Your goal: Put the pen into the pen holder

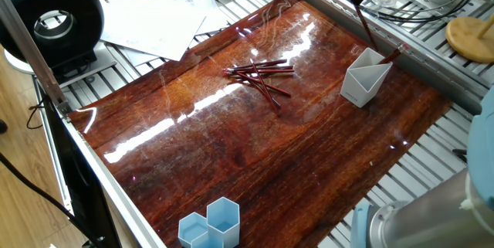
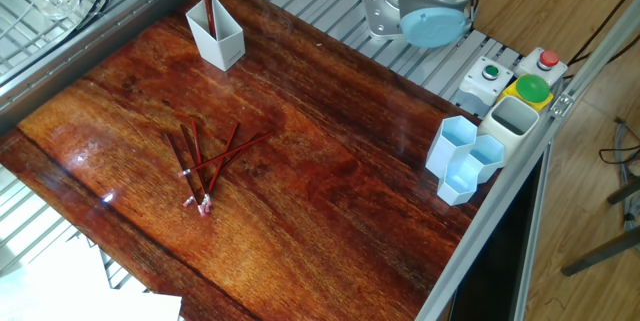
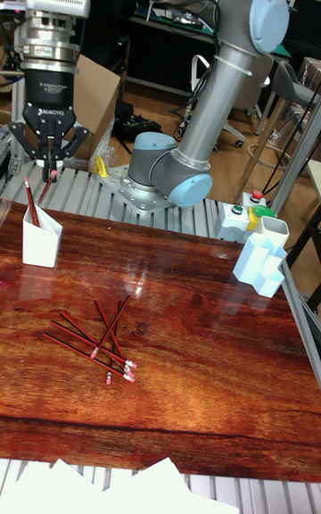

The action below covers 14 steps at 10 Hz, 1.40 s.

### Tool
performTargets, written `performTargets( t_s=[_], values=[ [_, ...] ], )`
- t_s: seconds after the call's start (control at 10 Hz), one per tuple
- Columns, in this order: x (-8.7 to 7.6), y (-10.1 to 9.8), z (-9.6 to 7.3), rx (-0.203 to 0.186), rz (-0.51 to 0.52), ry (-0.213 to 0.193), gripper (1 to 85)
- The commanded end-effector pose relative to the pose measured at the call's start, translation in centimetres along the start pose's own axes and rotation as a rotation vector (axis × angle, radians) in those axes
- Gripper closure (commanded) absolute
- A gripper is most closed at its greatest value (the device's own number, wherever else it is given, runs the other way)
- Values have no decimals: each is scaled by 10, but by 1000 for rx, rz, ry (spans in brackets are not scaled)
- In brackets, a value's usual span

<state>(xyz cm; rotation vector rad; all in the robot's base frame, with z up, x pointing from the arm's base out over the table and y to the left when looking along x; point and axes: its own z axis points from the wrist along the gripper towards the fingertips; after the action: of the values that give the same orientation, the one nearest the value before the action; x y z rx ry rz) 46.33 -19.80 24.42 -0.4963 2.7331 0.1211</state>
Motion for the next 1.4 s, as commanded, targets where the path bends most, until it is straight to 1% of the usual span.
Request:
performTargets(
  t_s=[0.0,0.2,0.4,0.6,0.8,0.9,1.0,1.1,1.3],
  values=[
    [1,-4,7,7,-3,-41,847],
    [3,-5,15,10,0,-49,847],
    [1,-3,20,8,6,-63,847],
    [1,-5,26,0,3,-76,847],
    [1,-6,27,-16,2,-96,847],
    [0,-8,28,-12,7,-109,847],
    [-1,-11,29,-7,28,-120,847],
    [0,-13,30,-7,68,-123,847],
    [2,-13,32,-20,120,-130,847]
  ],
)
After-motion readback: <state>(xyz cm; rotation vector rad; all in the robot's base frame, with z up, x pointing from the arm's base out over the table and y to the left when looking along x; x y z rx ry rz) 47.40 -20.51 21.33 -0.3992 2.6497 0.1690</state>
